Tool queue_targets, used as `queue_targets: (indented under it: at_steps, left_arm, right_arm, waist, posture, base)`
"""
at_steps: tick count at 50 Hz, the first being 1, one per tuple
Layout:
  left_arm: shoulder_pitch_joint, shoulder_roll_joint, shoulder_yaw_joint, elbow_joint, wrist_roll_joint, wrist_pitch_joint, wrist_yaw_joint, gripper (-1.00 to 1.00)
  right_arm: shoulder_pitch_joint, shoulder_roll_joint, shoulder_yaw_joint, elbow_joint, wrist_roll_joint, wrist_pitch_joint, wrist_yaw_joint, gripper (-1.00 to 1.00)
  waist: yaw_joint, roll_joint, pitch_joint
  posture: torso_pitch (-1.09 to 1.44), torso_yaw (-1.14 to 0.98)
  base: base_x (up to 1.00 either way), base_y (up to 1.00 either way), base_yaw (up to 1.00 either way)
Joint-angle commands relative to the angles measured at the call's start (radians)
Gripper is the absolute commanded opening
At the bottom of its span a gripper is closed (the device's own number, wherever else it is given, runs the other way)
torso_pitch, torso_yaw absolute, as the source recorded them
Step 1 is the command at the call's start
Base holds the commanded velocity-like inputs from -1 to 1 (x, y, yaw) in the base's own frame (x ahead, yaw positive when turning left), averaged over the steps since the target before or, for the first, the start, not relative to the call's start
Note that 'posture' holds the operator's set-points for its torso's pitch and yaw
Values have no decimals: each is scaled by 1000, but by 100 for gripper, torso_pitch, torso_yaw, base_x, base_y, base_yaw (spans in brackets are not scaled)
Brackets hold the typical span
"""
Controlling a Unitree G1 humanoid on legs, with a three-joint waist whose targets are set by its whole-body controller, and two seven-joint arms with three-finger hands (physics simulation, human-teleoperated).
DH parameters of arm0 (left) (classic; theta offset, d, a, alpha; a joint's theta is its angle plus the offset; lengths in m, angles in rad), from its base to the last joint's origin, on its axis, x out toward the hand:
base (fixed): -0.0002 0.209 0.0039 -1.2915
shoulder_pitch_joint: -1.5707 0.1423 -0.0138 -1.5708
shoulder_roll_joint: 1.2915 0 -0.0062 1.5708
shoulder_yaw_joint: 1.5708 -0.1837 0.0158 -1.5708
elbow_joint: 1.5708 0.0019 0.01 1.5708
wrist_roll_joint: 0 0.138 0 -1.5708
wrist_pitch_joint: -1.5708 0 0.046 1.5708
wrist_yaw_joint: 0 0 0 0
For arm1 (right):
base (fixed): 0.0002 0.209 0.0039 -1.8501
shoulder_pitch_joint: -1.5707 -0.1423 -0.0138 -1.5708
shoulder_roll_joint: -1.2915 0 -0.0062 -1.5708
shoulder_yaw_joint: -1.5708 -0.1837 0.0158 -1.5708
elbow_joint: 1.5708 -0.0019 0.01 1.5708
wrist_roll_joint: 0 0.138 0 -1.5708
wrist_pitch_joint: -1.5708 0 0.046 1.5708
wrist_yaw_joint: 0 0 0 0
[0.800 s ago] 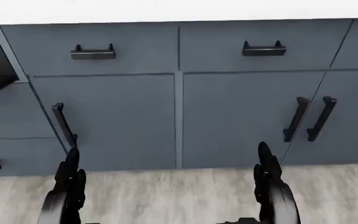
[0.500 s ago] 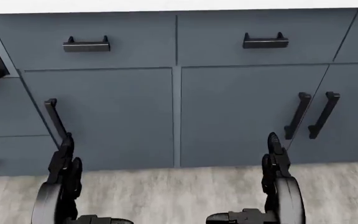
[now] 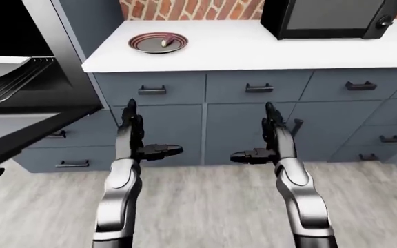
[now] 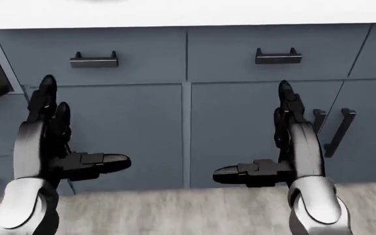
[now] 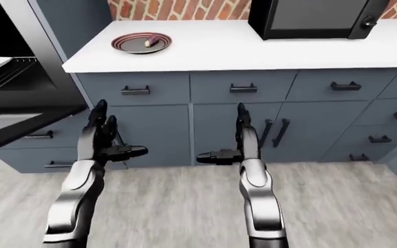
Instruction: Place the eggplant on the rack of the oven.
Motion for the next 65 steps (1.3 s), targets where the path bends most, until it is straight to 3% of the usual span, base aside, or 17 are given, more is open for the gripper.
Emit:
queue_targets:
  at_steps: [1, 7, 20, 31, 32, 34, 40, 45, 48, 49, 52, 56, 59, 61, 62, 63, 65]
  left_arm:
    - [-42, 13, 5, -57, -17, 28, 7, 100]
    - [-163, 65, 55, -146, -94, 193, 50, 100]
    - [-262, 127, 67, -242, -115, 385, 66, 100]
    - [-316, 155, 94, -354, -185, 529, 105, 100]
    - [-323, 159, 100, -363, -192, 544, 112, 100]
    - [-324, 170, 108, -357, -199, 541, 111, 100]
    - [-320, 176, 104, -349, -205, 536, 113, 100]
    - [-321, 180, 106, -345, -208, 538, 117, 100]
    - [-321, 181, 106, -348, -209, 544, 116, 100]
    - [-321, 182, 105, -351, -209, 546, 116, 100]
    - [-319, 182, 104, -350, -208, 546, 112, 100]
    - [-316, 184, 111, -344, -207, 539, 110, 100]
    - [-316, 185, 110, -345, -208, 541, 110, 100]
    - [-319, 188, 115, -350, -213, 548, 111, 100]
    - [-320, 189, 114, -353, -214, 553, 112, 100]
    - [-320, 189, 113, -354, -215, 553, 111, 100]
    - [-322, 189, 112, -355, -215, 557, 112, 100]
  right_arm:
    - [-44, -11, -11, -66, 3, 36, 10, 100]
    - [-137, -38, -25, -173, 5, 227, 30, 100]
    - [-289, -96, -39, -342, -10, 479, 57, 100]
    - [-330, -107, -70, -446, 19, 579, 55, 100]
    - [-332, -109, -70, -446, 24, 578, 53, 100]
    - [-335, -110, -67, -452, 30, 586, 49, 100]
    - [-348, -121, -85, -465, 57, 601, 38, 100]
    - [-343, -124, -77, -455, 63, 592, 28, 100]
    - [-343, -126, -80, -454, 67, 591, 26, 100]
    - [-343, -127, -81, -454, 68, 590, 25, 100]
    - [-342, -128, -80, -461, 70, 596, 20, 100]
    - [-336, -128, -77, -459, 69, 589, 21, 100]
    - [-336, -128, -76, -456, 68, 587, 19, 100]
    - [-340, -128, -81, -462, 71, 596, 18, 100]
    - [-341, -128, -82, -465, 72, 598, 16, 100]
    - [-341, -128, -80, -464, 73, 598, 15, 100]
    - [-341, -127, -79, -462, 74, 596, 14, 100]
  waist:
    - [0, 2, -21]
    - [1, 5, -17]
    - [2, 7, -8]
    - [4, 10, -1]
    - [2, 14, -24]
    - [0, 16, 5]
    - [-4, -2, 22]
    - [-3, 22, 16]
    - [-7, 87, 11]
    - [-1, 65, 17]
    - [-3, 71, 12]
    - [2, 39, 10]
    - [10, -5, 10]
    - [18, -42, -7]
    - [6, -26, 4]
    - [8, -44, 11]
    - [-1, -37, 10]
  posture:
    - [0, 0]
    - [0, 0]
    - [0, 0]
    - [0, 0]
    - [0, 0]
    - [0, 0]
    - [0, 0]
    - [0, 0]
    - [0, 0]
    - [0, 0]
    - [0, 0]
    - [0, 0]
    - [0, 0]
    - [0, 0]
    - [0, 0]
    - [0, 0]
    - [0, 0]
  base:
    - [0, 0, 0]
    - [0, 0, 0]
    - [0, 0, 0]
    - [0, 0, 0]
    - [8, 0, 0]
    - [13, 0, 0]
    - [18, 0, 0]
    - [21, 0, 0]
    - [22, 0, 0]
    - [21, 0, 0]
    - [21, 0, 0]
    - [21, 0, 0]
    - [21, 0, 0]
    - [21, 0, 0]
    - [22, 0, 0]
    - [21, 0, 0]
    - [21, 0, 0]
